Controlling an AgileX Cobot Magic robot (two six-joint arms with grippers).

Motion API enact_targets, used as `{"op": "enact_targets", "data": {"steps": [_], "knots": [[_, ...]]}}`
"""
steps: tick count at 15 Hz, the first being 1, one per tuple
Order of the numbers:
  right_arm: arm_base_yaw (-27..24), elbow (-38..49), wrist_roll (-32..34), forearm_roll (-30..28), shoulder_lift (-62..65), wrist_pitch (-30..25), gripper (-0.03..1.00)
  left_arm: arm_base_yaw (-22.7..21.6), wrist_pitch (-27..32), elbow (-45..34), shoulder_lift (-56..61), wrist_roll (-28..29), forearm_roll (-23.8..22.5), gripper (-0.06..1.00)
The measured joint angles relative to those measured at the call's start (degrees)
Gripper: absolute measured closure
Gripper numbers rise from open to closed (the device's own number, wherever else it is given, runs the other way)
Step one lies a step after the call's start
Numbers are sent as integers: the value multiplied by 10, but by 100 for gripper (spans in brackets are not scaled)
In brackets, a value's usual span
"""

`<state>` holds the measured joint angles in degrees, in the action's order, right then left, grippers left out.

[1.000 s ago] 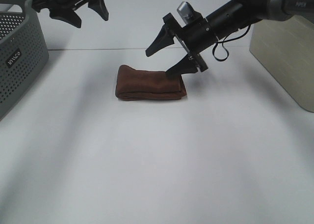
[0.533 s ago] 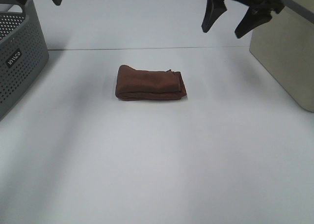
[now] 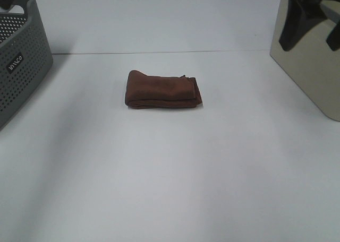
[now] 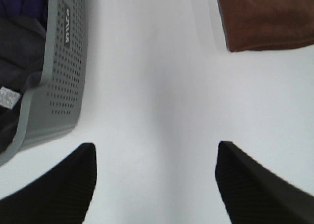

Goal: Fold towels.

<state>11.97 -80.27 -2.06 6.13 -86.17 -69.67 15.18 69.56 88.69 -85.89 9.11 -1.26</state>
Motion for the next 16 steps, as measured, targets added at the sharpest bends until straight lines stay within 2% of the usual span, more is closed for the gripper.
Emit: {"op": "enact_targets", "data": {"steps": [6, 9, 10, 11, 12, 13, 16], "knots": [[0, 252, 1, -4, 226, 2, 20, 0, -1, -282, 278, 0, -1, 29], [0, 358, 1, -7, 345, 19, 20, 0, -37, -411, 453, 0, -1, 29], [0, 420, 1, -11, 431, 45, 20, 0, -65, -489, 571, -1, -1, 29], [0, 420, 1, -11, 431, 45, 20, 0, -65, -489, 571, -1, -1, 29], [0, 458, -5, -12, 518, 67, 20, 0, -91, -554, 683, -21, 1, 29], [0, 474, -9, -13, 556, 76, 20, 0, -95, -580, 722, -40, 6, 29], [0, 500, -22, -13, 642, 88, 20, 0, -93, -596, 779, -81, 21, 29]]}}
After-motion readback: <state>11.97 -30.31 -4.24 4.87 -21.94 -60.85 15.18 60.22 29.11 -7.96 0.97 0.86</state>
